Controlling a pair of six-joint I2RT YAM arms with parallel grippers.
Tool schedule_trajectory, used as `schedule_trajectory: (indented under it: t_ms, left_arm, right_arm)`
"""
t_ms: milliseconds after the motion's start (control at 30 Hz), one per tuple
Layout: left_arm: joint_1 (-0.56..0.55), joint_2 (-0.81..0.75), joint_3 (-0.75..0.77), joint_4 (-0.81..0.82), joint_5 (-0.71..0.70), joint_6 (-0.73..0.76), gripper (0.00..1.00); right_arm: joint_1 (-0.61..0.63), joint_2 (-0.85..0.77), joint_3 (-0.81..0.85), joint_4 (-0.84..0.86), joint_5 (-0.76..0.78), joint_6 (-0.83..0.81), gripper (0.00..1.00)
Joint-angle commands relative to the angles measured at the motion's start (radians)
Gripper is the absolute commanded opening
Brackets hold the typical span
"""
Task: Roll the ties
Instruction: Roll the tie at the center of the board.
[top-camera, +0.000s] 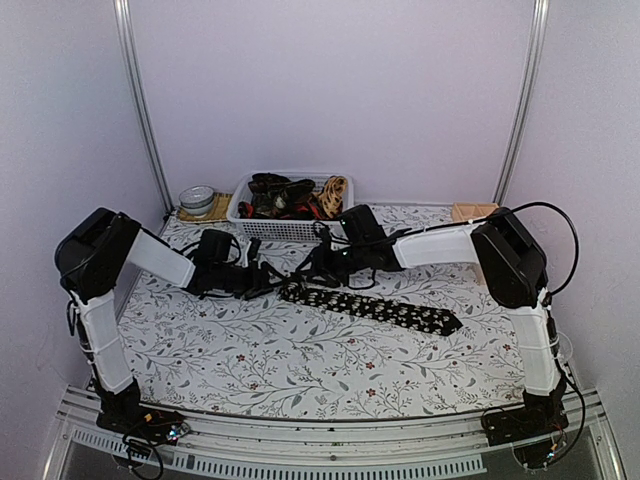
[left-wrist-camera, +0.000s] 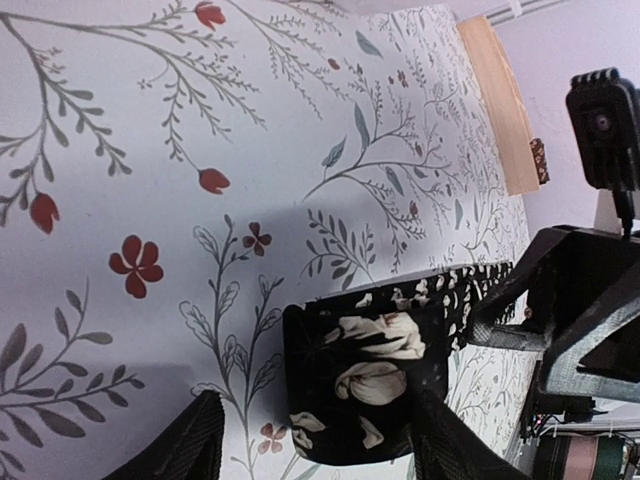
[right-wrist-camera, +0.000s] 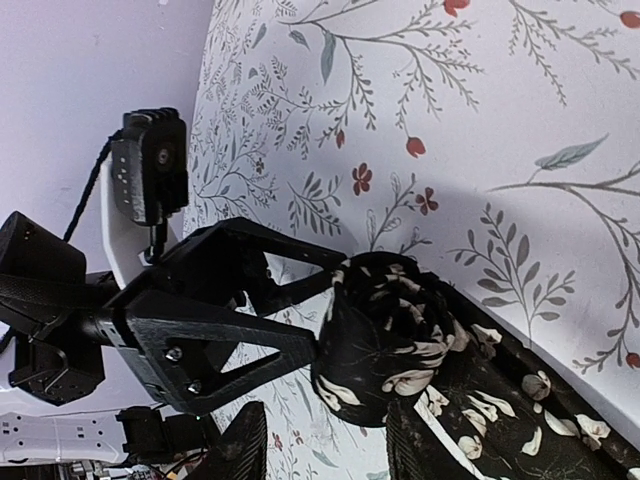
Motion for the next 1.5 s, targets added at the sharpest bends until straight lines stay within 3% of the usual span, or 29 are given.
schedule_trajectory:
  t_ms: [0,1067,1467]
  left_arm:
    - [0.012,0.021,0.035,0.016,0.020,0.008,0.62]
    - [-0.012,0.084,0.045,0.072,0.080,-0.020,0.56]
    - [-0.021,0.091,0.042,0.096,0.096,-0.035,0.56]
  right_arm:
    - [0.007,0.001,0.047,0.001,-0.006,0.011,0.41]
    - [0.009,0.157,0.042,-0.012,-0.014,-0.003,0.32]
    - [0.009,0.187,0.042,0.002,-0.033,0.005,0.20]
